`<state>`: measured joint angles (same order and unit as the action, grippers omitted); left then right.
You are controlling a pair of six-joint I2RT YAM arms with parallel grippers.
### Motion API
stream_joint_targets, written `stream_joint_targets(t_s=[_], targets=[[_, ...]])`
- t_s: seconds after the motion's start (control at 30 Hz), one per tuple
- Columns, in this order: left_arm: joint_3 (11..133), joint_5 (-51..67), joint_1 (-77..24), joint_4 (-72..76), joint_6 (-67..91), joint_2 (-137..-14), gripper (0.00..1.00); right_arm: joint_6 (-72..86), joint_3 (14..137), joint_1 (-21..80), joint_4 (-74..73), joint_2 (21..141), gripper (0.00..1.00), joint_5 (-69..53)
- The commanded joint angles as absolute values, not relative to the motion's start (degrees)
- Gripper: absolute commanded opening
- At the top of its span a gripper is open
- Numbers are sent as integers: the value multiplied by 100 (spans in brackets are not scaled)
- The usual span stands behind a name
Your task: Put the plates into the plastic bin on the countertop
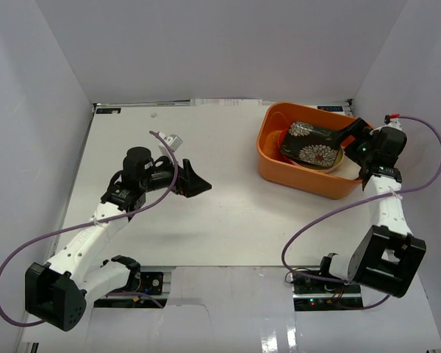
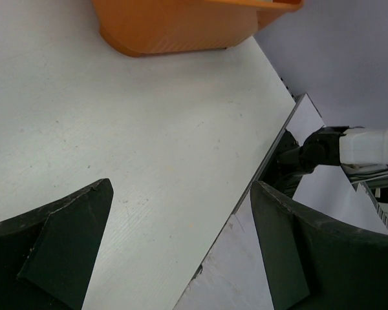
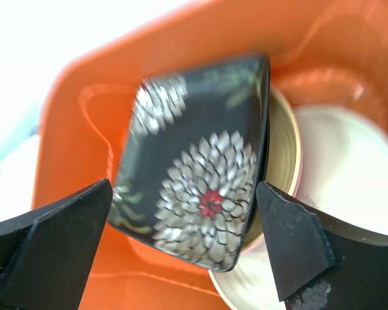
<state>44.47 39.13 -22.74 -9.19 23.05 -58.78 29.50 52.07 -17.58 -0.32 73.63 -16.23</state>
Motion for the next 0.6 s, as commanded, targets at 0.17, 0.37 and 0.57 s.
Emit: stream_joint_targets(t_s=[0.17, 0.37, 0.57], targets=[[5220, 3331, -2303, -774, 2601, -5608, 98, 2899, 5414, -1784, -89, 5628, 90, -1483], [5624, 3130, -2303, -212, 2619, -5134, 98, 4543, 4597, -1644, 2593, 4536, 90, -4349], [6117, 2418, -2303, -44, 2470, -4633, 98, 4535, 5053, -1635, 2558, 3640, 90, -4904]])
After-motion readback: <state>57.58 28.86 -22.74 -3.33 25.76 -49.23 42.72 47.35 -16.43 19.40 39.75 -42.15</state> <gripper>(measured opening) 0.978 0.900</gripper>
